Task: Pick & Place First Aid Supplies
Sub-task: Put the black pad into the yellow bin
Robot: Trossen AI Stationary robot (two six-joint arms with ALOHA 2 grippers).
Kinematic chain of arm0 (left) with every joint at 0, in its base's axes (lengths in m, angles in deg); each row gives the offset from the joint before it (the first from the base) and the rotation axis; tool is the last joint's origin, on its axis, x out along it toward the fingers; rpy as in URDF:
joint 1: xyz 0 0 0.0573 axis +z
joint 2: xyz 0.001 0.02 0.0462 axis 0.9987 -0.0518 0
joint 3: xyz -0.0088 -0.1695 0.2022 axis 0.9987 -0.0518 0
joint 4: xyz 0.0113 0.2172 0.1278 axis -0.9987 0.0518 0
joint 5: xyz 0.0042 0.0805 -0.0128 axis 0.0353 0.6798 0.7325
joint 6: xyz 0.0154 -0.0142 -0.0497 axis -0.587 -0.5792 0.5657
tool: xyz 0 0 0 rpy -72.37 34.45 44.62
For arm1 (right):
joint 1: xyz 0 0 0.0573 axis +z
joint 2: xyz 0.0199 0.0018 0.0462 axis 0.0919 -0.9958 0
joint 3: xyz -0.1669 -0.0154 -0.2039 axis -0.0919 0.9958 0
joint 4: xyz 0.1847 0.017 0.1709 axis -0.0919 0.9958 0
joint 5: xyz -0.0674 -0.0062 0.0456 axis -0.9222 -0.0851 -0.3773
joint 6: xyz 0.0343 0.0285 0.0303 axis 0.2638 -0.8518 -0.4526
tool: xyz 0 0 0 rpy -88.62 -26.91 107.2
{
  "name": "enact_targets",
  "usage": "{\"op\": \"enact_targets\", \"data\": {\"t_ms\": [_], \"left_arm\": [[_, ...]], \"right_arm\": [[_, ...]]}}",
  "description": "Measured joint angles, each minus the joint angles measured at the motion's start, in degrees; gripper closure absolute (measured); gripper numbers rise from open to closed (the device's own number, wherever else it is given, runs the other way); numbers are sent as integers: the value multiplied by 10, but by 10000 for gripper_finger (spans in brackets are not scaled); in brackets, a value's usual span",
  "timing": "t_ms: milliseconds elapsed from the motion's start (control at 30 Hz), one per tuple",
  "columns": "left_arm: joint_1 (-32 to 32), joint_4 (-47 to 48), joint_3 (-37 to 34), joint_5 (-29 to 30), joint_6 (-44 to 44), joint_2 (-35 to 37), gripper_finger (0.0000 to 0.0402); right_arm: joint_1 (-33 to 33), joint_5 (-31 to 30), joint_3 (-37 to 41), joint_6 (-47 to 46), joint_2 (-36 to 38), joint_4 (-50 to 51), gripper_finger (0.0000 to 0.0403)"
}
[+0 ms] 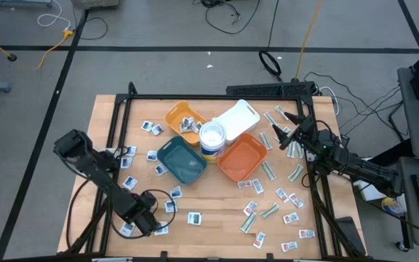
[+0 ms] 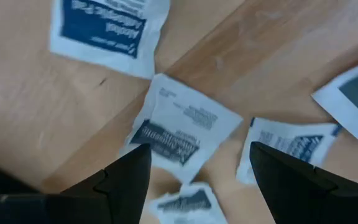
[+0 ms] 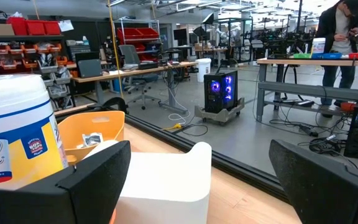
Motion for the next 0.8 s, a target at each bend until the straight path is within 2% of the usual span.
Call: {"op": "enact_targets", "data": {"t_ms": [167, 267, 600, 733, 800], "left_arm": [[0, -16, -10, -2, -12, -9, 129], [0, -16, -11, -2, -17, -9, 147], [0, -14, -13, -3, -17, -10, 329], [1, -16, -13, -9, -25, -10, 383], [1, -17, -13, -11, -28, -10, 392]], "right_arm": [[0, 0, 0, 0, 0, 0, 26], [0, 0, 0, 0, 0, 0, 26], [0, 0, 0, 0, 0, 0, 26], [0, 0, 0, 0, 0, 0, 26], [0, 0, 0, 0, 0, 0, 26]]}}
